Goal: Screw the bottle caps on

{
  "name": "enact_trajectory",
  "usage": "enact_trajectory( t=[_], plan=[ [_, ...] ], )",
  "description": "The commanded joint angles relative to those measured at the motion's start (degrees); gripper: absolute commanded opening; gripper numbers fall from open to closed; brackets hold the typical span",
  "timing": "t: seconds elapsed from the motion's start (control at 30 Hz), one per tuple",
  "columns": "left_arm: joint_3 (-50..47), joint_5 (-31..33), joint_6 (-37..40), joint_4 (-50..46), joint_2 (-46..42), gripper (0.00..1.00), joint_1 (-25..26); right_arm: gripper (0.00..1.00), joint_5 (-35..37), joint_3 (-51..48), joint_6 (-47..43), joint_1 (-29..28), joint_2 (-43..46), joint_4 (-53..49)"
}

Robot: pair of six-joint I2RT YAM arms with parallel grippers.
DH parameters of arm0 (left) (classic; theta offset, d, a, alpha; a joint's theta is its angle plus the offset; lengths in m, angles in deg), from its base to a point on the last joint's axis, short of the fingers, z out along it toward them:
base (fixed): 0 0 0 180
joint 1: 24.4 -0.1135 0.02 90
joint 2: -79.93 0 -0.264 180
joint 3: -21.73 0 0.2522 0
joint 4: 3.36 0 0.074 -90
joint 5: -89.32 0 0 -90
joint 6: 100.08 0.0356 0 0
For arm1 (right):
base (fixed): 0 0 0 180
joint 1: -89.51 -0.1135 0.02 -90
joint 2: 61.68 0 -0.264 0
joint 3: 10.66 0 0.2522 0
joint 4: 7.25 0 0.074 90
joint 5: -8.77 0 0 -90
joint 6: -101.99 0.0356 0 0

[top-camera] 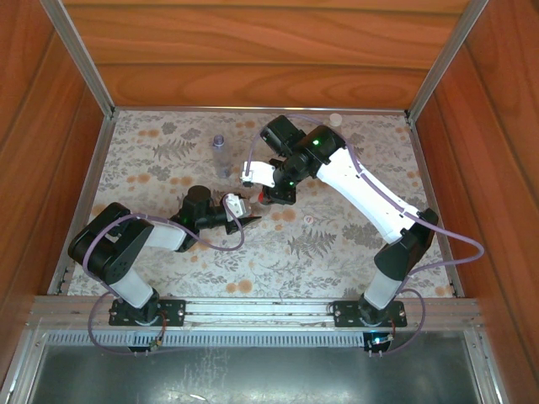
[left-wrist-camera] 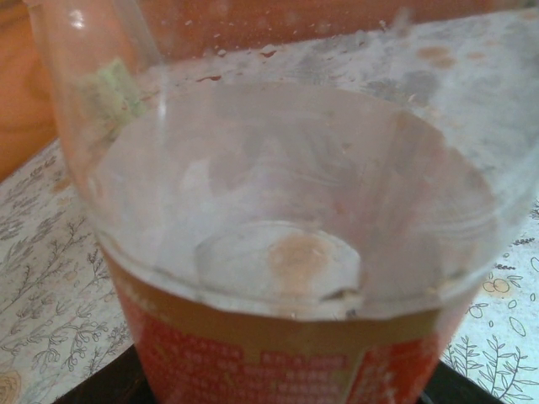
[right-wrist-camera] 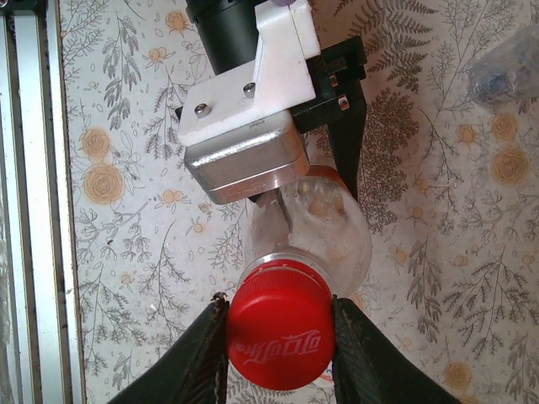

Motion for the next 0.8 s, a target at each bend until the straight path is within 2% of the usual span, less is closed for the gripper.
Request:
enact_trajectory(
  t=[0.0, 0.27, 0.47, 0.57, 0.77],
  plan=[
    [0.1, 0.4, -1.0, -5.6, -0.2, 0.48, 0.1, 0.29, -0.8, -0.3, -0.9, -0.3, 0.0, -1.1],
    [1.2, 0.5, -4.9, -5.7, -0.5, 0.47, 0.1, 0.25, 5.1, -4.1, 8.1, -1.4, 0.4, 2.6],
    [2.3, 2.6, -8.4, -5.7, -0.2, 0.45, 0.2, 0.23, 12.6, -2.7, 26.6, -2.4, -1.6, 3.6],
    [2.7, 4.0, -9.5, -5.7, 0.0, 0.44, 0.5, 0.21, 18.6, 0.3, 37.3, -3.5, -3.7, -1.0],
    [3.9, 5.0, -9.7, -5.6, 1.3, 0.44, 1.3, 0.18, 25.2, 10.2, 59.6, -5.3, -11.5, -14.2]
  ],
)
